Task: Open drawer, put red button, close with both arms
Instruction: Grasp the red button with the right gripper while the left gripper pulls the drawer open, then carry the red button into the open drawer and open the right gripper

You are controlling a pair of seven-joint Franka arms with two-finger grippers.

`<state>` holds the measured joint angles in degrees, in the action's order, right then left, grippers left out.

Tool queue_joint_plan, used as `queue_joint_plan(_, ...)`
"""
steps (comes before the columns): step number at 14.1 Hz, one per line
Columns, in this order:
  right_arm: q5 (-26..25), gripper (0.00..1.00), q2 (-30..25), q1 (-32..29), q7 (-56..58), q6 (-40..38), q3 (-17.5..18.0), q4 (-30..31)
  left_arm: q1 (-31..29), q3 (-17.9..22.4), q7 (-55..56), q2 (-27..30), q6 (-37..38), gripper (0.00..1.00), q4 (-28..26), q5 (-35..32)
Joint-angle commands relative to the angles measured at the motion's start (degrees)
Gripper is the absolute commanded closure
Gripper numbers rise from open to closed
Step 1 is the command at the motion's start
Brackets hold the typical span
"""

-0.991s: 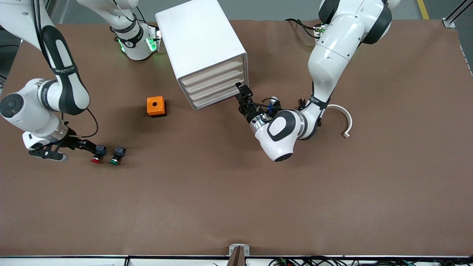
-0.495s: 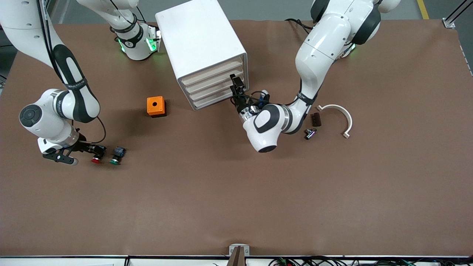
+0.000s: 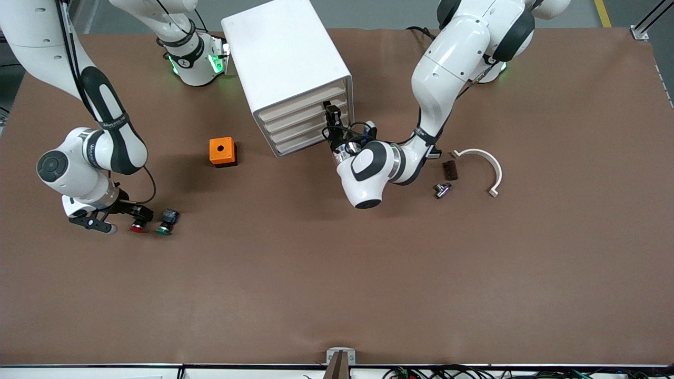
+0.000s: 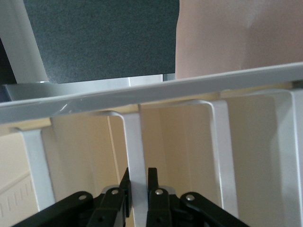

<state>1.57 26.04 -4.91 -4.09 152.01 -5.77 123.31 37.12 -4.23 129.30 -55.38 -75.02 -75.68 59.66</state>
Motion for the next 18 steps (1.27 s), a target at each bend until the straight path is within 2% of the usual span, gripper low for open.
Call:
queue_joint_plan(1,-1.0,0.05,-0.2,-0.1,-1.5,0.2,0.2,1.0,-1.5,0.3,-0.5,0.2,0.9,0.90,0.0,1.3)
queue_joint_plan(2,-0.9,0.32,-0.2,-0.1,-1.5,0.0,0.2,1.1,-2.2,0.3,-0.5,0.3,0.9,0.90,0.1,1.3)
queue_joint_plan(3,-0.9,0.63,-0.2,-0.1,-1.5,0.0,0.2,1.1,-3.2,0.3,-0.6,0.3,0.8,0.90,0.1,1.3)
queue_joint_plan(4,-0.9,0.77,-0.1,-0.2,-1.4,0.0,0.3,1.1,-4.2,0.3,-0.6,0.4,0.8,0.90,0.1,1.3)
queue_joint_plan(5,-0.9,0.95,0.3,-0.1,-1.1,0.1,0.3,1.1,-5.0,0.3,-0.6,0.4,0.8,0.90,0.2,1.3)
queue_joint_plan(6,-0.9,1.00,0.4,0.0,-1.1,0.1,0.3,1.1,-6.2,0.3,-0.6,0.4,0.8,0.90,0.2,1.2)
queue_joint_plan(10,-0.9,1.00,-0.2,0.1,-1.7,-1.3,0.4,0.4,-10.7,0.7,-0.7,0.8,-0.7,0.90,0.7,2.5)
queue_joint_plan(12,-0.8,1.00,-2.5,0.2,-2.8,-7.7,0.6,-1.5,-12.2,0.7,-0.8,1.1,-1.1,0.90,0.8,2.6)
queue_joint_plan(15,-0.8,1.00,-9.8,5.2,-13.1,-21.3,0.7,-4.3,-12.9,0.7,-1.2,1.0,-1.1,0.83,1.2,2.7)
queue_joint_plan(16,-0.8,1.00,-12.6,7.3,-17.5,-24.9,0.7,-4.4,-12.8,0.7,-1.2,1.0,-1.1,0.68,1.1,2.7)
queue_joint_plan(17,-0.3,1.00,-15.6,10.2,-22.8,-28.5,0.7,-4.4,-12.8,0.7,-1.2,1.0,-1.1,0.44,1.1,2.7)
queue_joint_plan(18,-0.2,1.00,-18.3,12.6,-27.4,-31.5,0.7,-4.5,-12.8,0.7,-1.5,1.0,-1.1,0.00,1.2,2.7)
